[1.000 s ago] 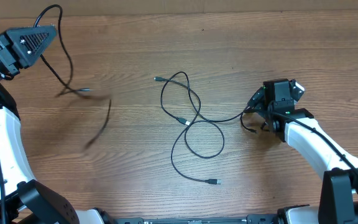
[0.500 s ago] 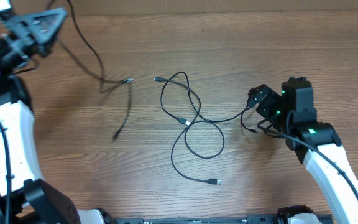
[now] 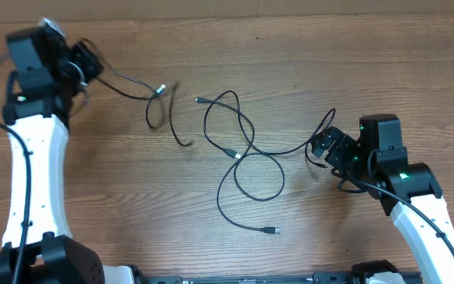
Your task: Untangle cables
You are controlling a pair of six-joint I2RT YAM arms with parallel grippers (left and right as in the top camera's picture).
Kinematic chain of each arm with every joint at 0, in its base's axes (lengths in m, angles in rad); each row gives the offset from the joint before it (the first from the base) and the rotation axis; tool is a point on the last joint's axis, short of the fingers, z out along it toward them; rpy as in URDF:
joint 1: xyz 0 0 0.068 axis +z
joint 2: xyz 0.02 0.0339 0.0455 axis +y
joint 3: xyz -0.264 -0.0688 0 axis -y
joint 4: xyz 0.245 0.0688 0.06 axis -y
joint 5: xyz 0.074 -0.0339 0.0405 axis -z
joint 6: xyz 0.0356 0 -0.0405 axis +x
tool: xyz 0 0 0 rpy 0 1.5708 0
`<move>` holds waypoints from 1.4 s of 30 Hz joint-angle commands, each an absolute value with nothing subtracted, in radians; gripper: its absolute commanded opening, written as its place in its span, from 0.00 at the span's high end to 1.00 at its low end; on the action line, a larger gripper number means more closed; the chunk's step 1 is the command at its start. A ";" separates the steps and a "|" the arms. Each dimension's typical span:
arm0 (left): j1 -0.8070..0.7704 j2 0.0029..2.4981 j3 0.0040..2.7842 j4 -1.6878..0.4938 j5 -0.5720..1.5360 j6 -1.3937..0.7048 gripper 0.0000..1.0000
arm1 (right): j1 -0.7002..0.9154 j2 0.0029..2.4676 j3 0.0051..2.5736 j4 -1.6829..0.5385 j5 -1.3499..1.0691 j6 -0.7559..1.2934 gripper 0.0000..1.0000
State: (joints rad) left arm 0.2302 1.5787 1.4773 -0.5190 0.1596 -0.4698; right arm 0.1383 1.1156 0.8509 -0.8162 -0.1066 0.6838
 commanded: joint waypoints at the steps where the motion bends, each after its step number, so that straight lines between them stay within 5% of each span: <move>1: 0.237 1.582 1.675 -0.518 -0.229 -0.200 0.96 | 0.141 1.113 0.871 -0.821 -0.114 0.679 0.00; 7: 0.251 1.654 1.895 -0.459 -0.485 0.015 0.96 | 0.141 1.113 0.871 -0.834 -0.114 0.679 0.00; 12: 0.299 1.763 2.009 -0.391 -0.492 0.060 0.96 | 0.141 1.113 0.871 -0.833 -0.114 0.679 0.00; 28: 0.299 2.103 2.023 -0.516 0.081 -0.242 0.96 | 0.141 1.113 0.871 -0.833 -0.114 0.679 0.00; 42: 0.324 2.207 2.023 -0.686 -0.332 -0.394 0.86 | 0.141 1.113 0.871 -0.833 -0.114 0.679 0.00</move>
State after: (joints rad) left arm 0.2939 2.2005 2.0129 -0.6609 -0.2169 -0.3218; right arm 0.1383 1.1156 0.8509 -0.8356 -0.1081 0.6846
